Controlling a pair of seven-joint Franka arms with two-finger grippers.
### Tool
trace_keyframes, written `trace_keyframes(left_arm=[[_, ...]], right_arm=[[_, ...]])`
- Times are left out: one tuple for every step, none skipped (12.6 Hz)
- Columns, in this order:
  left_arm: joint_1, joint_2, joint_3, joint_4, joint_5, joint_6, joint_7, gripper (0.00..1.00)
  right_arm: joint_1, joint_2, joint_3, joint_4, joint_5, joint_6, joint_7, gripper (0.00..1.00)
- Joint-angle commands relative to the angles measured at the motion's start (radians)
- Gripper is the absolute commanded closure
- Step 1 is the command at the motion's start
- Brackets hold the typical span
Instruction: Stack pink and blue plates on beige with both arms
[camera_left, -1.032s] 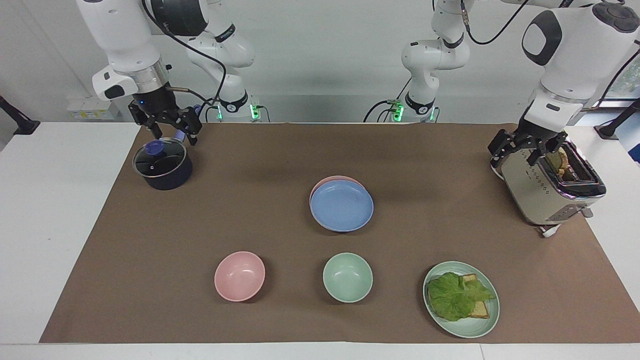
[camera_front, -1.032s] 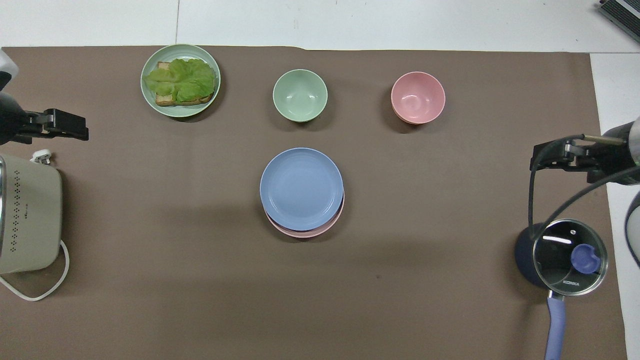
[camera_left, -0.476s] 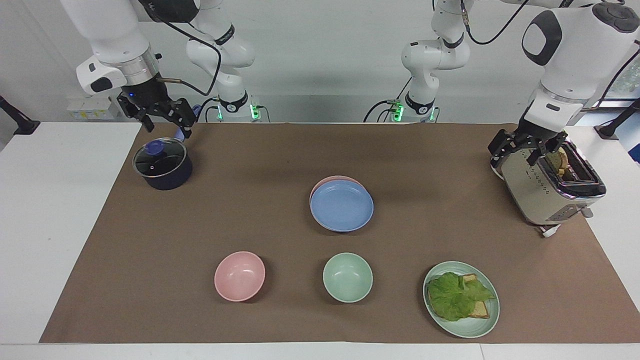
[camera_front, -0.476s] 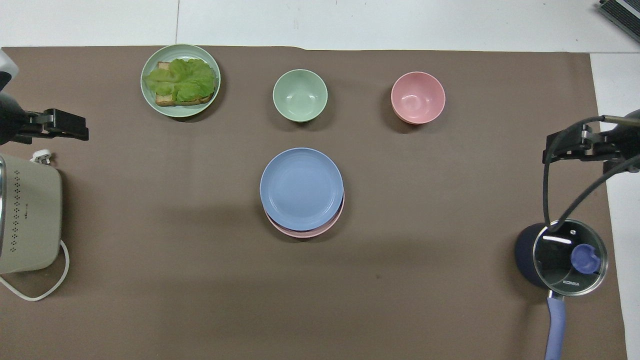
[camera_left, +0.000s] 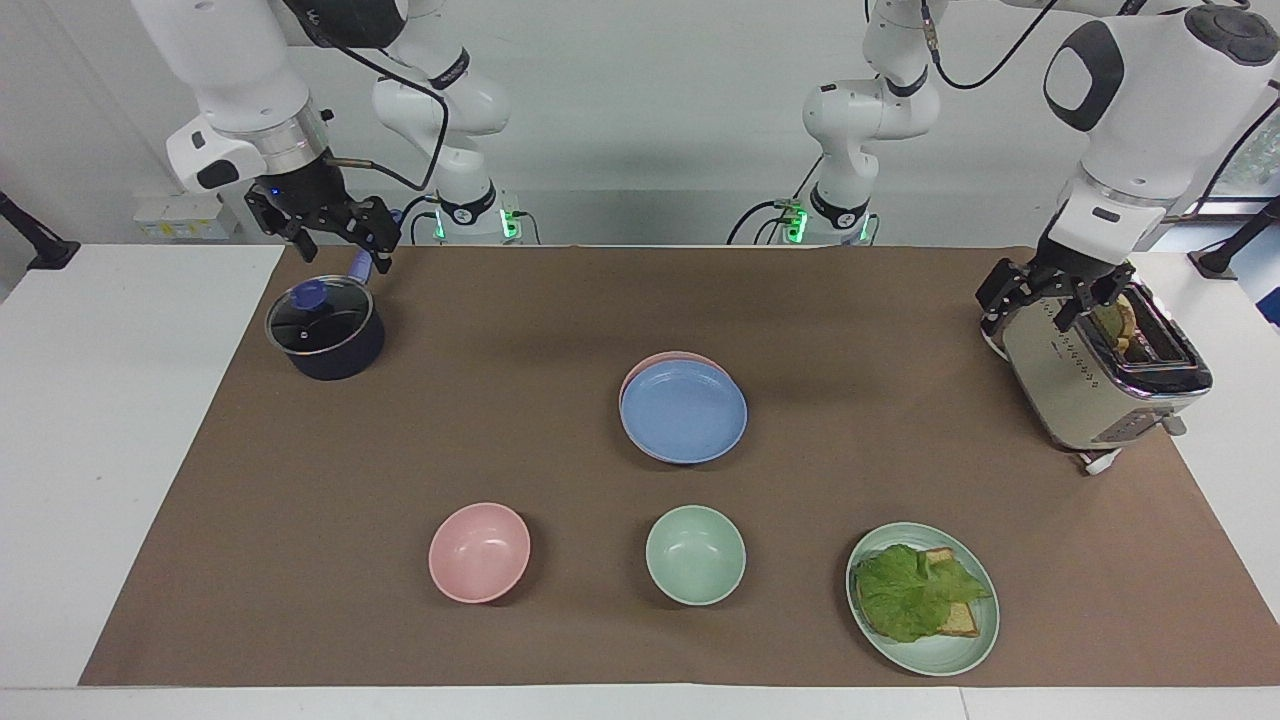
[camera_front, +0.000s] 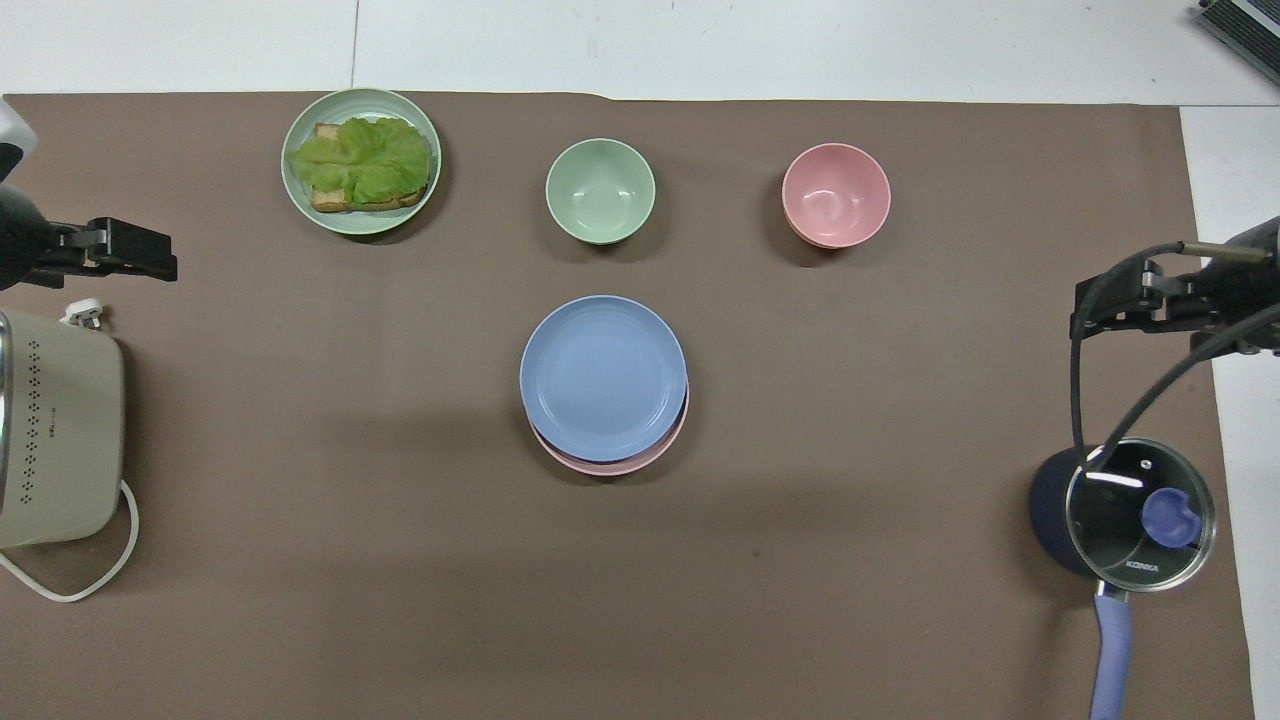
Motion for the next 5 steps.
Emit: trace_keyframes(left_arm=[[0.012,-0.004,-0.009,0.004,0.011,-0.016,0.012,0.00],[0.012,-0.004,-0.009,0.004,0.011,-0.014,0.012,0.00],[0.012,-0.004,-0.009,0.004,0.011,-0.016,0.012,0.00],[0.012,-0.004,-0.009,0.004,0.011,-0.016,0.012,0.00],[0.012,-0.004,-0.009,0.004,0.011,-0.016,0.012,0.00]], right_arm=[[-0.007,-0.034,0.006,-0.042,-0.017,0.010,-0.029,0.00],[-0.007,-0.034,0.006,-0.042,-0.016,0.011,-0.027,0.00],[-0.006,-0.034,0.006,-0.042,-0.016,0.011,-0.027,0.00],[-0.006,-0.034,0.006,-0.042,-0.016,0.011,-0.027,0.00],[-0.006,-0.034,0.006,-0.042,-0.014,0.011,-0.024,0.00]])
